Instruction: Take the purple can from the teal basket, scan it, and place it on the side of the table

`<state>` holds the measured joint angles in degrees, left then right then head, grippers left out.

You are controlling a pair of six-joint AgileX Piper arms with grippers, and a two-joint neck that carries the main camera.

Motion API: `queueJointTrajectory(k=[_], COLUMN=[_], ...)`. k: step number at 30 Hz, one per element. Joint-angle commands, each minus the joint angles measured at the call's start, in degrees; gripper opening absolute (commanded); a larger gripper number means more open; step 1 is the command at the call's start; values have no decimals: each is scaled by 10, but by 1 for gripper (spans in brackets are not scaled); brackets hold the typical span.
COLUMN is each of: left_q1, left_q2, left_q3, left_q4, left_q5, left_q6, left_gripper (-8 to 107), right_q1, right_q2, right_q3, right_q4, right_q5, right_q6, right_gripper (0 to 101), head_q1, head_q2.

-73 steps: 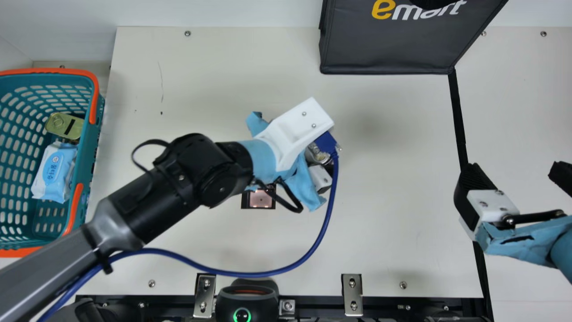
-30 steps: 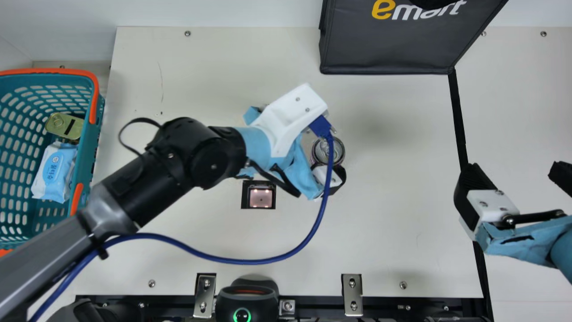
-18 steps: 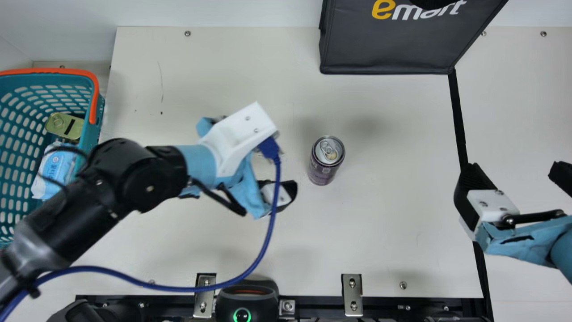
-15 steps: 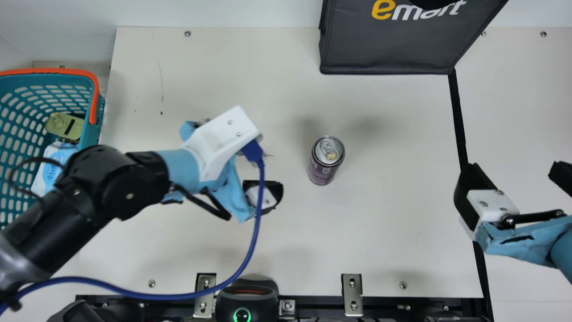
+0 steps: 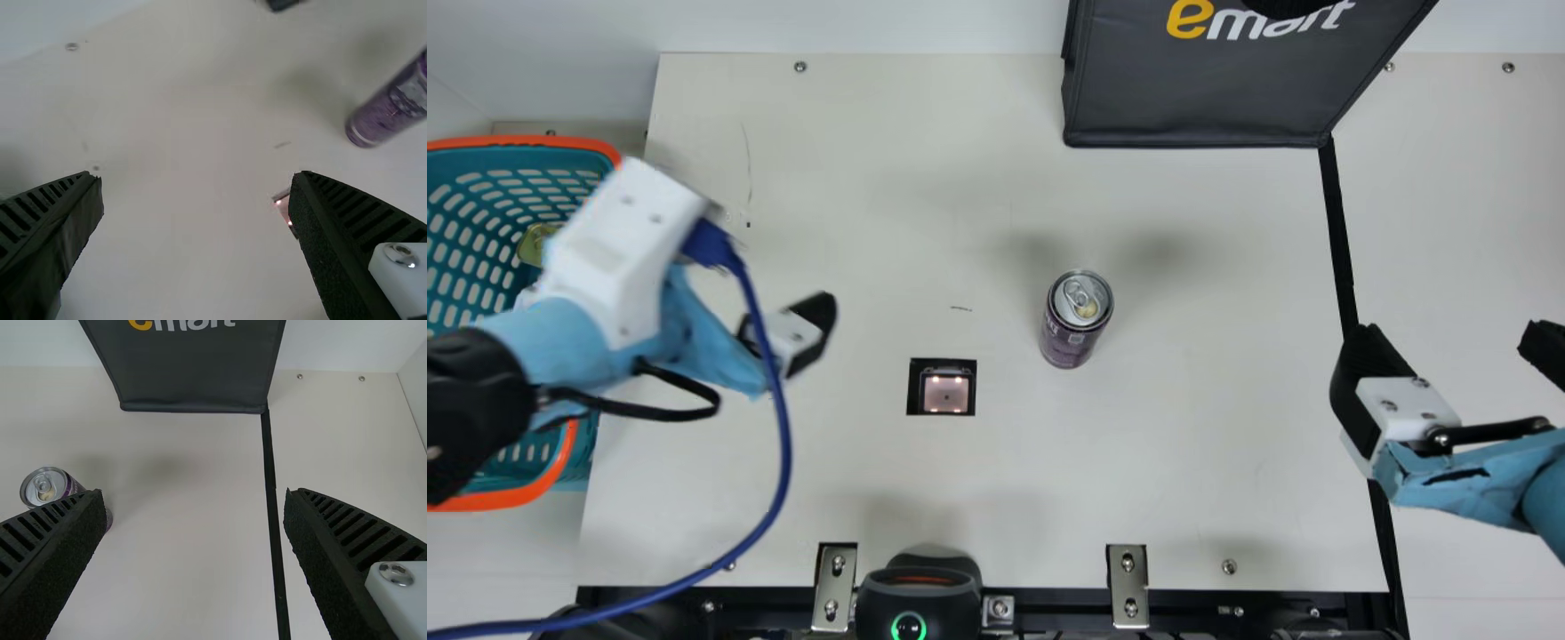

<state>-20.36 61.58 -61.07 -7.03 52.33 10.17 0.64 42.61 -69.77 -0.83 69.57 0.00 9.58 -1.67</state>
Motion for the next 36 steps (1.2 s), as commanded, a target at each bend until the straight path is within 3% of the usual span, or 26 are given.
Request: queueJointTrajectory(k=[1, 9, 17, 21, 29, 36], left_q1=[34, 113, 112, 112, 112, 112], left_q2=[-16, -52, -52, -52, -52, -52], left_q3=[-11, -65, -65, -65, -65, -65], left_q4=[17, 70, 70, 70, 70, 70], left_q5=[5, 29, 30, 30, 30, 30], left_q6=[-45, -136, -136, -136, -136, -136], left_gripper=[90, 90, 90, 90, 90, 90], right_q1=[0, 0, 0, 30, 107, 132], right_q2=[0, 0, 0, 5, 20, 44], right_q3=[0, 0, 0, 5, 44, 59], right_q4=[0, 0, 0, 0, 58, 118], right_q5=[0, 0, 0, 3, 3, 3], right_q6=[0, 0, 0, -3, -47, -93], right_gripper=[95, 95, 95, 95, 95, 95], head_q1=[-17, -17, -17, -17, -17, -17], head_q2=[1, 1, 1, 1, 1, 1])
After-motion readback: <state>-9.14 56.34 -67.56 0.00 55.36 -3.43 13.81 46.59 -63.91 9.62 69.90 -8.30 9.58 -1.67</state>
